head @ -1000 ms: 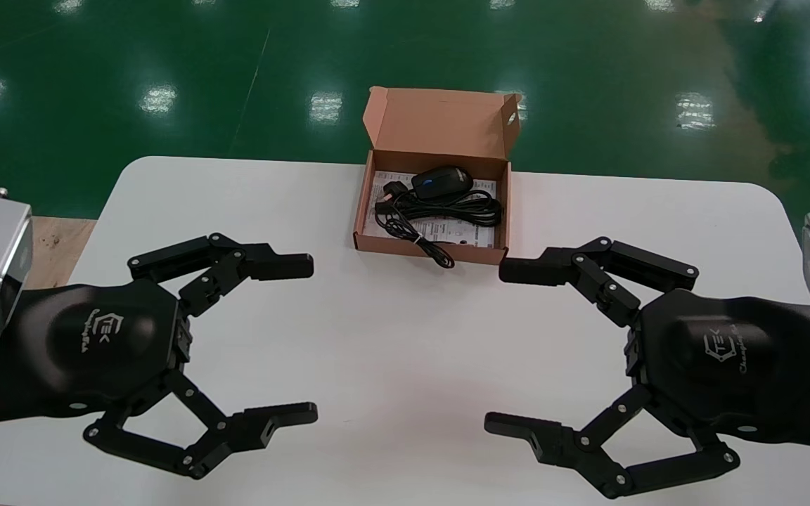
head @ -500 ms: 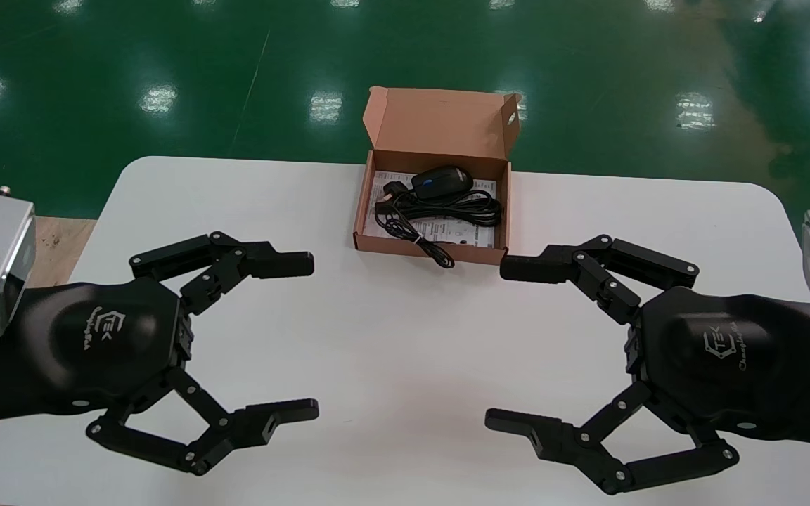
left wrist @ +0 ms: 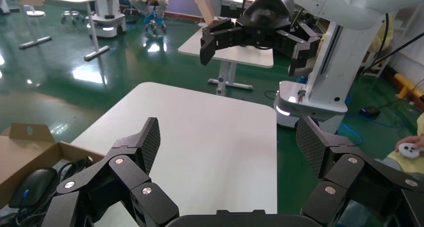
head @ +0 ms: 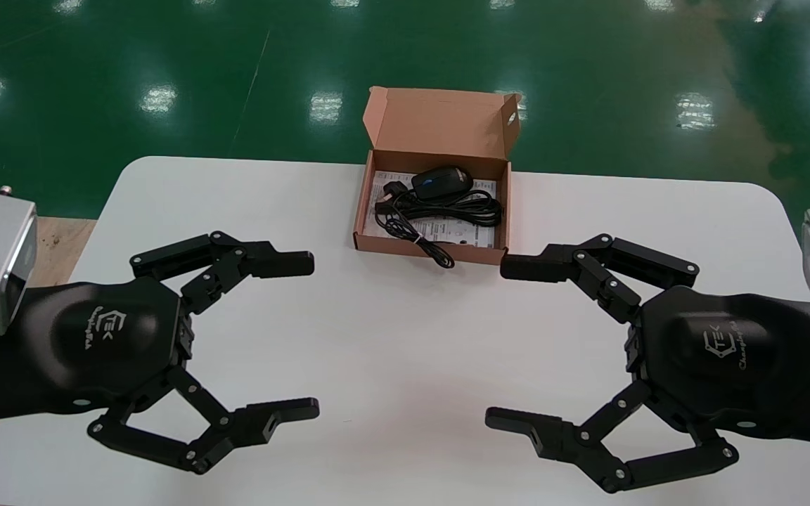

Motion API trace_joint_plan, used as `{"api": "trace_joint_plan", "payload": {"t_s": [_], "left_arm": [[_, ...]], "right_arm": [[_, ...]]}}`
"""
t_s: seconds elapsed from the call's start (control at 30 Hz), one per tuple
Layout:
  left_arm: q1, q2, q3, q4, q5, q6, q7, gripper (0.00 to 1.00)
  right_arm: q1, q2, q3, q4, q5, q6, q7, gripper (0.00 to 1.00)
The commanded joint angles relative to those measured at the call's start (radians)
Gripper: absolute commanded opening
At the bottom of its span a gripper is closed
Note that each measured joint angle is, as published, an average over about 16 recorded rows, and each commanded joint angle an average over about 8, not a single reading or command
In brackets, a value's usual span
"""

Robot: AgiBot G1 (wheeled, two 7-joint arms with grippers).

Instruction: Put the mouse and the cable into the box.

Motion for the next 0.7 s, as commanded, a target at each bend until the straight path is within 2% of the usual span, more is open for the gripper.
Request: {"api": "trace_joint_plan", "payload": {"t_s": [0.03, 0.7], "left_arm": [[0.000, 0.000, 0.000, 0.000, 0.000, 0.000, 0.000, 1.00], [0.000, 0.001, 0.000, 0.001, 0.000, 0.000, 0.000, 1.00]], "right_arm": [[0.000, 0.000, 0.000, 0.000, 0.000, 0.000, 0.000, 1.00], [0.001, 0.000, 0.000, -0.001, 0.000, 0.000, -0.001, 1.00]]}}
